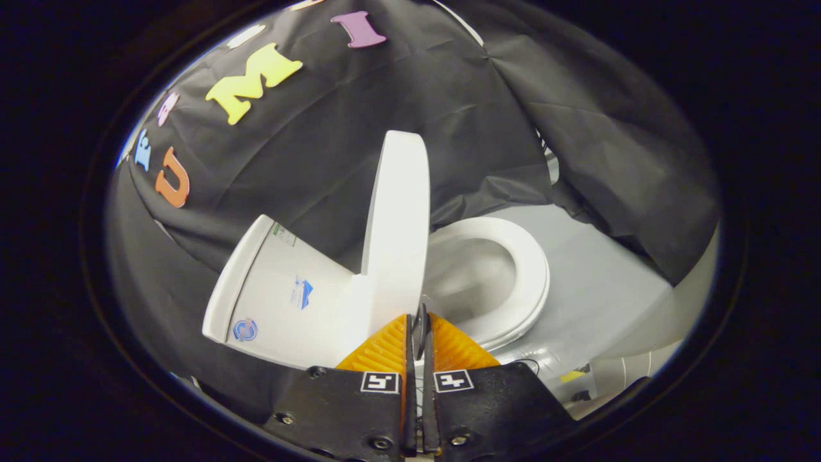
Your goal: Open the toilet lid.
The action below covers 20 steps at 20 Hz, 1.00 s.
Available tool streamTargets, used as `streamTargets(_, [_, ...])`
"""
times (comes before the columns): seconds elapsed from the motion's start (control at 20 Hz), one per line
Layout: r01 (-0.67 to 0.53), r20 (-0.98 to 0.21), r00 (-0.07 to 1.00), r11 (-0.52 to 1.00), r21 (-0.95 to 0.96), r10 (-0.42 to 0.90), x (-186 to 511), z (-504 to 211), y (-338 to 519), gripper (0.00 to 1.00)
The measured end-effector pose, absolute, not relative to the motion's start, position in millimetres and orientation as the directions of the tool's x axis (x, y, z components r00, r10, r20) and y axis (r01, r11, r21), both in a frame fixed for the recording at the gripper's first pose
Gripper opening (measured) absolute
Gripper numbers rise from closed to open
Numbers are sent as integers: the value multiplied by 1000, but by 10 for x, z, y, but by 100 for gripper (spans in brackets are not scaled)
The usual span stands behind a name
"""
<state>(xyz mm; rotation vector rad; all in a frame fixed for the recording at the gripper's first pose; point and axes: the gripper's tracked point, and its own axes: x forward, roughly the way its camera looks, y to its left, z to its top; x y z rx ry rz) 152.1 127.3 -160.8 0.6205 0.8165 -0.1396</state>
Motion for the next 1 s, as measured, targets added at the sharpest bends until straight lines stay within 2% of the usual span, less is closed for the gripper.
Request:
streamTargets(0.75, [243, -689, 725, 934, 260, 3, 1680, -1130, 2013, 7])
streamTargets(1.0, [199, -678, 735, 951, 235, 14, 1740, -1002, 2308, 7])
